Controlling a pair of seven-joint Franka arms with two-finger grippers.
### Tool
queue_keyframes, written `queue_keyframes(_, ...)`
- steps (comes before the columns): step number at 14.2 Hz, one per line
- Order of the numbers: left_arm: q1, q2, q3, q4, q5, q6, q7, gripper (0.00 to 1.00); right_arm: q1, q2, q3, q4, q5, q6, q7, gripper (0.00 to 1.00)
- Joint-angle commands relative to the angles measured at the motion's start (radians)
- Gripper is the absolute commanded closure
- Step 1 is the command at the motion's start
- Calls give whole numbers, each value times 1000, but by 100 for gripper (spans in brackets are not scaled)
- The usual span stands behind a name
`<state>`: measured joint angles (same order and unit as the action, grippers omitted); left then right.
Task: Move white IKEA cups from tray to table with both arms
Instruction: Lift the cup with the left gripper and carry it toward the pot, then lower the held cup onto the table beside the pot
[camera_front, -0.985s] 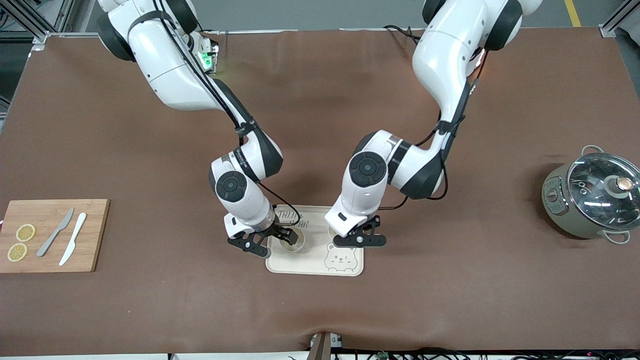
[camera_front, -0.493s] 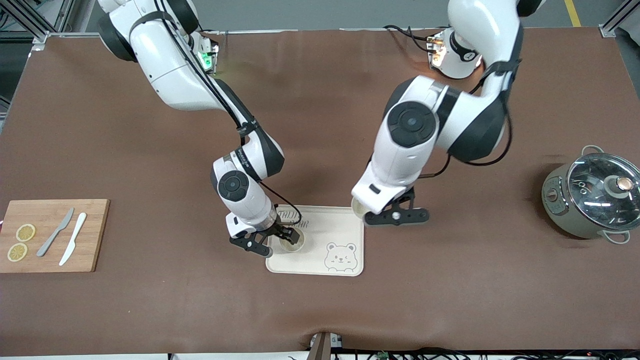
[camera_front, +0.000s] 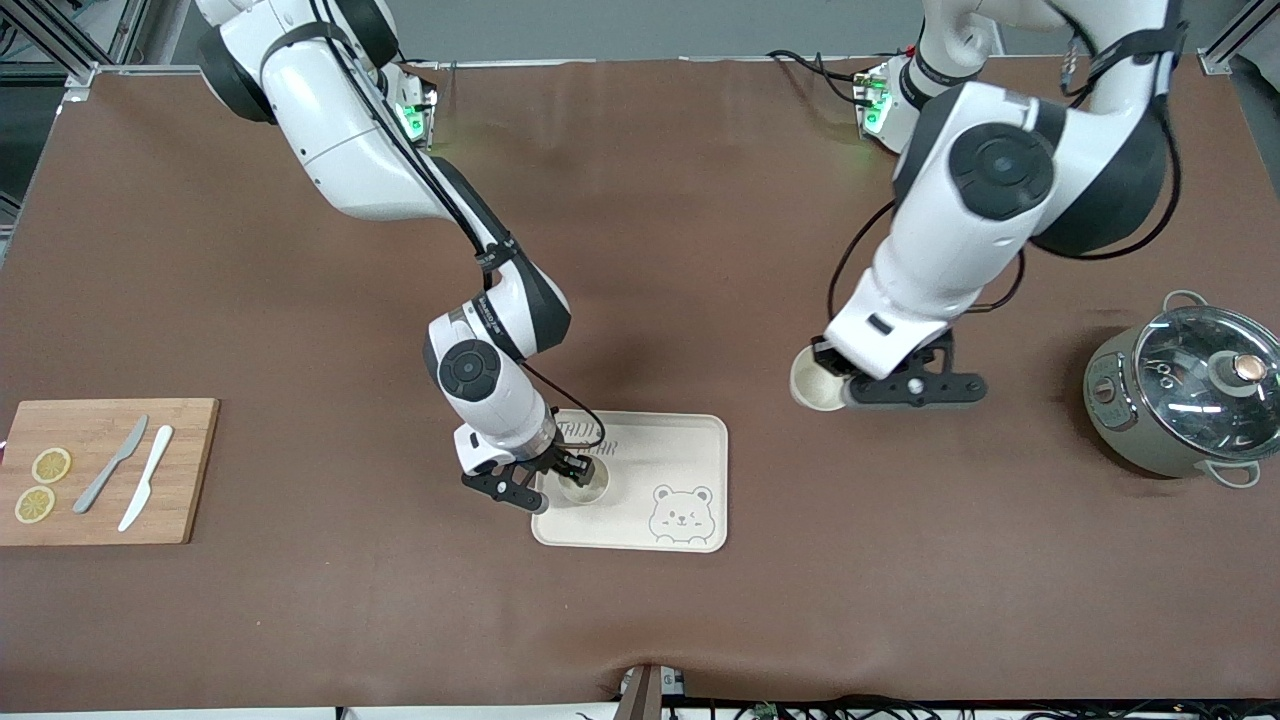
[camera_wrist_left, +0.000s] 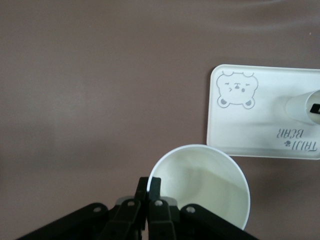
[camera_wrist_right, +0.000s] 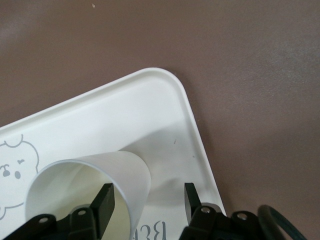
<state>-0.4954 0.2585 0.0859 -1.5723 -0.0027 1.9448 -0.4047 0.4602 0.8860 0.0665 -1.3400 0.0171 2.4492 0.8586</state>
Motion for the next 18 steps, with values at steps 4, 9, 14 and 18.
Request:
queue_keyframes(4,84,-330,2,-447,-23,143,147,100,12,10,-11,21,-20,-1,23,68)
queue_keyframes(9,184,-542,2,-773,-28,316,257,100,11,10,-11,21,-20,1,23,97)
queue_keyframes(14,302,-631,3,-955,-28,431,388,100,11,10,-11,22,-20,1,22,100)
queue_keyframes(18,376,-650,8,-1070,-29,545,483,100,3,-1,-11,24,-19,-16,19,100)
